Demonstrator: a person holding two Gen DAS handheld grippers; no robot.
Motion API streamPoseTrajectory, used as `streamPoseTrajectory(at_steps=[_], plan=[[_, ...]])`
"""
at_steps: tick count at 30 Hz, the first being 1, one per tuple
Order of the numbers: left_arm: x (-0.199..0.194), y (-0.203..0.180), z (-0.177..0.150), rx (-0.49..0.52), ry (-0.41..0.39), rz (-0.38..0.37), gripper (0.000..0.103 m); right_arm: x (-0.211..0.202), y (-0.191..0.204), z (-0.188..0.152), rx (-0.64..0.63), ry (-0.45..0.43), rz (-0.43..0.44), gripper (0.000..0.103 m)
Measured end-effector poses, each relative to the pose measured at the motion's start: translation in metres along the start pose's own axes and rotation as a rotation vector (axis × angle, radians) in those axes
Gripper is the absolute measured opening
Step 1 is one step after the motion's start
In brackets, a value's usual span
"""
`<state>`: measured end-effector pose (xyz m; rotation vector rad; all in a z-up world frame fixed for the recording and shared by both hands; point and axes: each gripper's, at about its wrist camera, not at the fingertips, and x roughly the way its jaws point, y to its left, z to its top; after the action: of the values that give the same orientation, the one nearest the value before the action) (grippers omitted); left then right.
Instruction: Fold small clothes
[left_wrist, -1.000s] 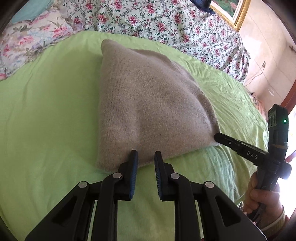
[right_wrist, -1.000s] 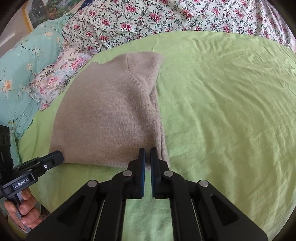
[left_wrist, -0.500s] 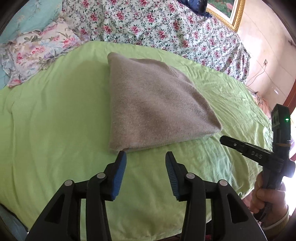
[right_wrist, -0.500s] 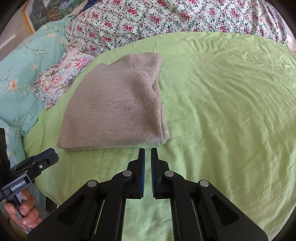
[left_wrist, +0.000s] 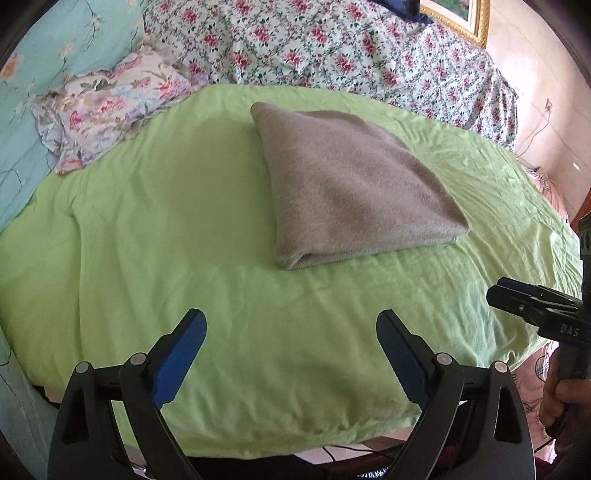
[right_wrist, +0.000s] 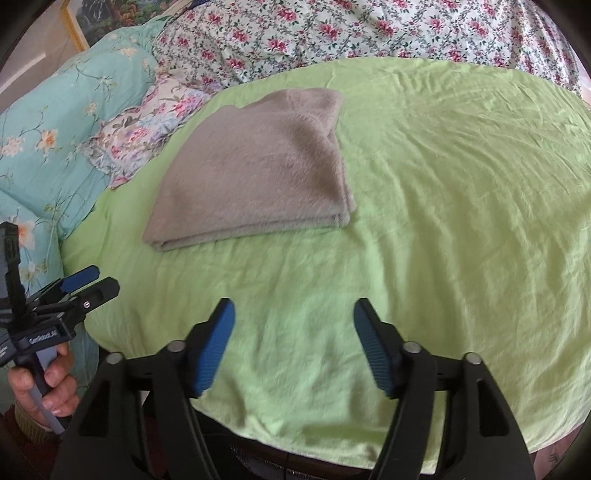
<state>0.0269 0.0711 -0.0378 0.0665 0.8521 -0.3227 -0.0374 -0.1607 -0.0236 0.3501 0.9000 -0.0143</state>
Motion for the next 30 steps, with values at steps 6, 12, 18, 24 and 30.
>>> streamPoseTrajectory(at_steps=[6, 12, 18, 24, 30], plan=[[-0.019, 0.006, 0.015, 0.012, -0.009, 0.029, 0.097, -0.02, 0.014, 0.016, -0.069, -0.002, 0.031, 0.092], [-0.026, 0.008, 0.034, 0.035, -0.023, 0.098, 0.103, -0.041, 0.018, 0.04, -0.094, -0.056, 0.038, 0.103], [-0.005, 0.001, 0.027, 0.063, 0.016, 0.111, 0.103, -0.017, 0.012, 0.033, -0.089, 0.001, 0.024, 0.103], [0.018, -0.005, 0.017, 0.081, 0.084, 0.124, 0.103, 0.005, 0.003, 0.025, -0.059, 0.061, 0.016, 0.103], [0.024, -0.008, 0.032, 0.098, 0.09, 0.16, 0.103, 0.01, 0.007, 0.04, -0.09, 0.065, -0.001, 0.103]])
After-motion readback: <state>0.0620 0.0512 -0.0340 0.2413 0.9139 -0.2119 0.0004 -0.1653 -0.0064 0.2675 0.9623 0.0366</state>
